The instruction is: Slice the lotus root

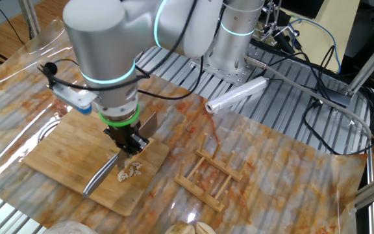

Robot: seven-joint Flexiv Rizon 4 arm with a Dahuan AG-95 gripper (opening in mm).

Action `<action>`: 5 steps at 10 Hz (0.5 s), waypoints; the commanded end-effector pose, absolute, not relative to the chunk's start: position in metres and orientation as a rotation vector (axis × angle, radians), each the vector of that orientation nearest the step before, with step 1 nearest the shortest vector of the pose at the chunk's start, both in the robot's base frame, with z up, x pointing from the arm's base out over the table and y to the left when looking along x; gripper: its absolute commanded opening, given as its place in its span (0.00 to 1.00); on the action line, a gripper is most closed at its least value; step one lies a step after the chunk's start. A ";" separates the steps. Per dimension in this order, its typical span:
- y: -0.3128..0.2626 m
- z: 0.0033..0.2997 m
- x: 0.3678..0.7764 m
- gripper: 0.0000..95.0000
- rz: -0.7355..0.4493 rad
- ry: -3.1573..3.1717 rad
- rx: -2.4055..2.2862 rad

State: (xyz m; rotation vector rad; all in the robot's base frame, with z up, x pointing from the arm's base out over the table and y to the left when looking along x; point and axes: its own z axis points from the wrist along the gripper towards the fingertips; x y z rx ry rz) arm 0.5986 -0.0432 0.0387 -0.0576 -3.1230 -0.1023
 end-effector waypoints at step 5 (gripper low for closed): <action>-0.046 0.054 0.594 0.00 -0.107 -3.114 -0.074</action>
